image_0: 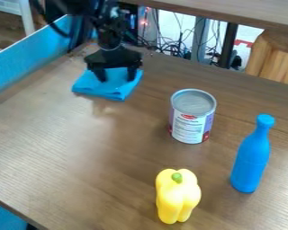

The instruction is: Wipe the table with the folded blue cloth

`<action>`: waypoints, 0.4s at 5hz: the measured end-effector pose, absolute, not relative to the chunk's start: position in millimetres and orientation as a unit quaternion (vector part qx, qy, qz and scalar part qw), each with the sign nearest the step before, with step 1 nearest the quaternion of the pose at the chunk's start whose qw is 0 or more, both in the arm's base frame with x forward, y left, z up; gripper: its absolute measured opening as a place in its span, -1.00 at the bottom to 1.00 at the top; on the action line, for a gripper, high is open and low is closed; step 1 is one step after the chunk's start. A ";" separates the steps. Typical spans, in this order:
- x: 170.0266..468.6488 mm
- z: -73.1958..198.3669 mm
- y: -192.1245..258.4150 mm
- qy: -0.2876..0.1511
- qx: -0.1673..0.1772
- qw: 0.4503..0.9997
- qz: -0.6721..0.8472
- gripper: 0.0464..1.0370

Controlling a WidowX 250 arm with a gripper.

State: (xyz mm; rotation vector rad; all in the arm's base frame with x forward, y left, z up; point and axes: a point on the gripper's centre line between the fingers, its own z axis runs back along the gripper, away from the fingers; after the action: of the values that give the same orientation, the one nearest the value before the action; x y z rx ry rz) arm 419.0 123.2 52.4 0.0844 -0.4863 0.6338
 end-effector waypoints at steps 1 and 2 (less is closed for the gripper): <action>395.0 52.3 128.2 -0.232 0.046 0.925 0.298 0.93; 373.3 49.0 134.9 -0.236 0.056 0.928 0.281 0.93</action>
State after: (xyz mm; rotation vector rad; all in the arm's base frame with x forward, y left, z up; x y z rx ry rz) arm 373.3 134.9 49.0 0.1152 -0.4839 0.5768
